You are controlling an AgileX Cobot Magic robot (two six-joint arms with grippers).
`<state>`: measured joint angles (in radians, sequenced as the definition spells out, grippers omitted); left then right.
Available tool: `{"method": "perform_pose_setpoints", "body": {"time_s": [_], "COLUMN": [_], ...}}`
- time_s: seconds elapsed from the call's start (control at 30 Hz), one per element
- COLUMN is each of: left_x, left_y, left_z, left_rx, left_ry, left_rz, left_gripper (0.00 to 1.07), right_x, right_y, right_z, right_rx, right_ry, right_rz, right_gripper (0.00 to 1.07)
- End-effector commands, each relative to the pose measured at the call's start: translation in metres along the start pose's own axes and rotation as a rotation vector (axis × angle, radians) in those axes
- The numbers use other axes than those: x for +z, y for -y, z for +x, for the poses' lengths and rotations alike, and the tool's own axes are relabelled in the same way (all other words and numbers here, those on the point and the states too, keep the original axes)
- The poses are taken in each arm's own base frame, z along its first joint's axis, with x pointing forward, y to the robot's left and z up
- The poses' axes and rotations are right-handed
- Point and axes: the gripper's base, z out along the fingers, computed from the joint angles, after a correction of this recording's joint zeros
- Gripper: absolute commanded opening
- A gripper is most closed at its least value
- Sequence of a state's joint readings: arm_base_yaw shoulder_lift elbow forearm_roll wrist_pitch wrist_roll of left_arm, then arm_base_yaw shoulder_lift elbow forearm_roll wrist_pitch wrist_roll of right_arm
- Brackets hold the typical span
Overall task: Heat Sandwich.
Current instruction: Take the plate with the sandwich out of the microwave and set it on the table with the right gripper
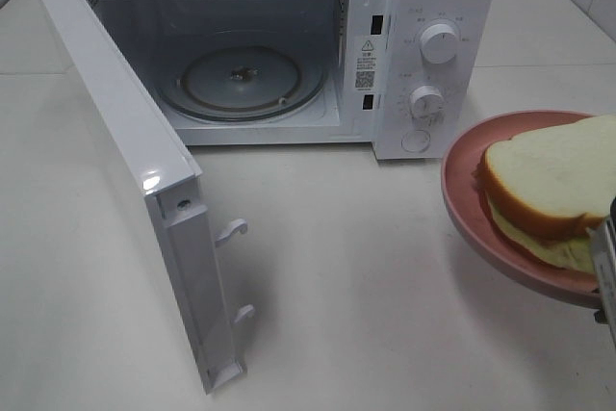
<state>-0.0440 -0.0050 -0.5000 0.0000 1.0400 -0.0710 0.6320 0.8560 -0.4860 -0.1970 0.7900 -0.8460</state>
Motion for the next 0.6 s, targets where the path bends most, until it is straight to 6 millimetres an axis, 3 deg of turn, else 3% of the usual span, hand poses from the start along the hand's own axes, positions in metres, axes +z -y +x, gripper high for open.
{"method": "perform_pose_setpoints", "body": {"time_s": [0.03,0.6], "left_x": [-0.002,-0.002], "left_y": [0.001,0.001], "left_z": [0.002,0.002], "left_rx": [-0.001,-0.001], "left_ry": [0.023,0.023], "left_rz": [0.008,0.008], "left_gripper": [0.98,0.98], "right_x": [-0.002,-0.005], "right_y": [0.003,0.007], "right_z": [0.005,0.021], "right_rx": [0.097,0.422], "right_ry": [-0.045,-0.207], "right_rz": [0.043,0.126], "right_gripper": [0.0,0.0]}}
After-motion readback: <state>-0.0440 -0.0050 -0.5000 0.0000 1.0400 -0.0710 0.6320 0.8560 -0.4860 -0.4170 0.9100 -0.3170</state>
